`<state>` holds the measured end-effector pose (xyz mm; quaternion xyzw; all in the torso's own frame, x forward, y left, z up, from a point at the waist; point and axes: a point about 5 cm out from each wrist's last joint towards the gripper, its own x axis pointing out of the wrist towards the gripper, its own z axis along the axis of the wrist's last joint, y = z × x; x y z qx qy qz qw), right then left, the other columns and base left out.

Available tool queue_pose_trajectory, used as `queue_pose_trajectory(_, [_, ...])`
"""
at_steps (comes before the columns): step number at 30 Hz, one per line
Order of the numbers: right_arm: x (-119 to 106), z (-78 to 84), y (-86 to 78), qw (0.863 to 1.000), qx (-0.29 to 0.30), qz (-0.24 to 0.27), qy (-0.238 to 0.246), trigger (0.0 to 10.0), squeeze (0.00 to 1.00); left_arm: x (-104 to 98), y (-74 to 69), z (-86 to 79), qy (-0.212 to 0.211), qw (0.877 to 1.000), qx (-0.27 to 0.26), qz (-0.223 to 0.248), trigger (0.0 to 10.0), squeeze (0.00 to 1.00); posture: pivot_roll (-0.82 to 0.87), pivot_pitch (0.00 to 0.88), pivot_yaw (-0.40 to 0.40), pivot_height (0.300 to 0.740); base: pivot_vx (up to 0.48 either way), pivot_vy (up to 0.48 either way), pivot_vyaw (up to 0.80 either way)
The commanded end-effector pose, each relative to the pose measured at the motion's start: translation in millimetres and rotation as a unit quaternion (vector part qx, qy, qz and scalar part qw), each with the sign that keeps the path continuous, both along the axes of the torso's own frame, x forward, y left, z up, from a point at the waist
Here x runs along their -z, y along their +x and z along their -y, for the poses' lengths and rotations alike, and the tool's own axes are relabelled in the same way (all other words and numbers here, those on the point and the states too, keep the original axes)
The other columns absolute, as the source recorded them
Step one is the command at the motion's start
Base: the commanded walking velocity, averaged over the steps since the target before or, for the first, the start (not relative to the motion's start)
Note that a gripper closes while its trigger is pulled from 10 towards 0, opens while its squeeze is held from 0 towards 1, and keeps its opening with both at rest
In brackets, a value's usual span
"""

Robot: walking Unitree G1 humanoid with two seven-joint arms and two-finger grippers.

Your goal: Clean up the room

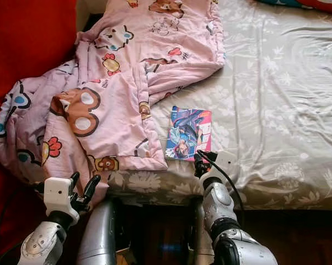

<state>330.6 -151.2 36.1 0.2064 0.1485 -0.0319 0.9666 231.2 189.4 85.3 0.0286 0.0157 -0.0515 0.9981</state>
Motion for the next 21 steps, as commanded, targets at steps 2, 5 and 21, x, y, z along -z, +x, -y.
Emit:
queue_pose_trajectory(2, [11.3, -1.6, -7.7, 1.000, 0.002, -0.029, 0.012, 10.0, 0.00, 3.4, -5.7, -5.2, 0.013, 1.000, -0.006, -0.016, 10.0, 0.00, 0.08, 0.298, 0.062, 0.552, 0.000, 0.000, 0.00])
queue_pose_trajectory(5, [13.2, 1.1, -8.7, 0.999, 0.016, -0.037, 0.034, 10.0, 0.00, 3.1, -7.5, -6.2, 0.013, 1.000, -0.007, -0.018, 10.0, 0.00, 0.09, 0.302, 0.064, 0.552, 0.000, 0.000, 0.00])
queue_pose_trajectory(21, [28.7, -11.7, -21.1, 0.963, 0.034, -0.053, 0.260, 10.0, 0.00, -0.6, -18.4, -11.6, 0.022, 0.999, -0.014, -0.029, 10.0, 0.00, 0.14, 0.326, 0.077, 0.552, 0.000, 0.000, 0.00])
